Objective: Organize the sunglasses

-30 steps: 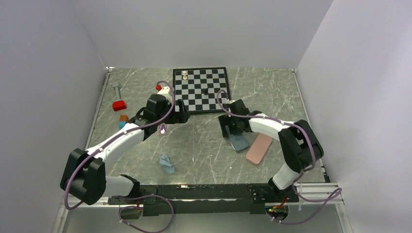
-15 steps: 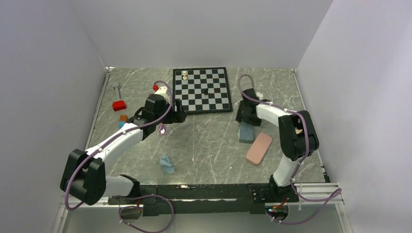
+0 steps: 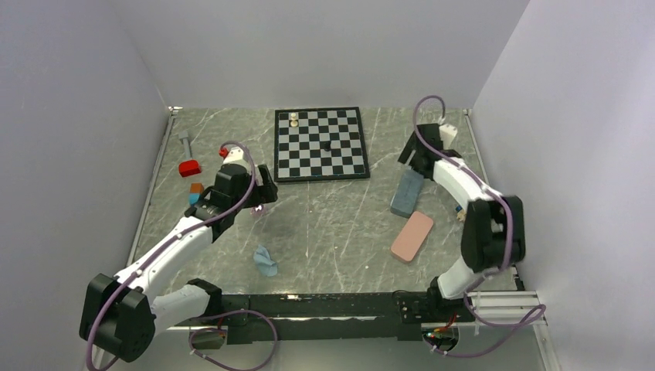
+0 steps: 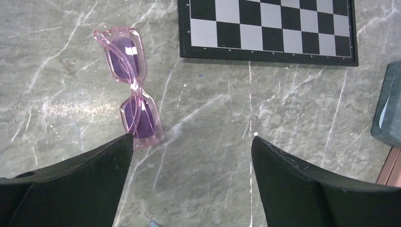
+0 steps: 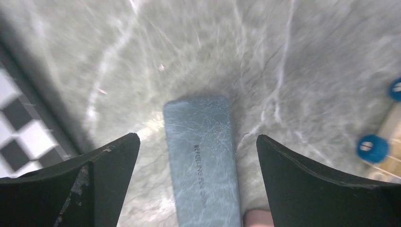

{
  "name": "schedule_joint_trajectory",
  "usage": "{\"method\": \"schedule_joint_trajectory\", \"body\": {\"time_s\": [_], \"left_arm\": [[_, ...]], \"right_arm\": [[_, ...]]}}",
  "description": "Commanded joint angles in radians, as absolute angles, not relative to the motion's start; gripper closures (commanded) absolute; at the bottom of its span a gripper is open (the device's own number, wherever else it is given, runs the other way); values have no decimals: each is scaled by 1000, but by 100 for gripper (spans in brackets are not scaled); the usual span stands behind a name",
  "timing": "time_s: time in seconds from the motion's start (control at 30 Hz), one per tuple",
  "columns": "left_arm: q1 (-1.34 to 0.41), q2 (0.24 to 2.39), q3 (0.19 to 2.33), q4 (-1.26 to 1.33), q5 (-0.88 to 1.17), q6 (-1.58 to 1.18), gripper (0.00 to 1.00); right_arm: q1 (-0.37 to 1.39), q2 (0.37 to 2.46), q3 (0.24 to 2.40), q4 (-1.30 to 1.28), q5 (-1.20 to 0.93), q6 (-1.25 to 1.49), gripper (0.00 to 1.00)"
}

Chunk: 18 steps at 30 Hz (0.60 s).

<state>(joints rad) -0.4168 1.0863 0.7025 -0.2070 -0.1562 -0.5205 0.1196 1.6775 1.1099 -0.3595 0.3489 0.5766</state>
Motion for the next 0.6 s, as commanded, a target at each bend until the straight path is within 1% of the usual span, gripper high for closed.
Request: {"method": "schedule_joint_trajectory", "body": {"time_s": [0.0,0.1,0.17,0.23,0.33,0.4,0.47,0.57], "left_arm": [[-402,1044,675,-101,-169,-581,1],[-398,1072,660,-36,-111,-597,1],[-395,1095,667,-34,-96,-613,1],[-394,1107,675,-52,-83,-624,1],[-394,1092,659,-50,-59,-619,1],[-394,1071,648,-57,-87,-614,1],[-394,1053,646,-72,-116,-609,1],[-394,1037,646,-81,-123,-600,1]], "right_arm": [[120,1405,1097,-379,531,586,0],[114,1282,1008,-394,456,632,0],[113,1234,956,-405,317,591,0],[112,1211,929,-516,245,600,0],[114,1202,908,-714,280,675,0],[117,1194,887,-824,319,749,0],[121,1179,836,-850,291,773,0],[122,1157,750,-802,203,786,0]]}}
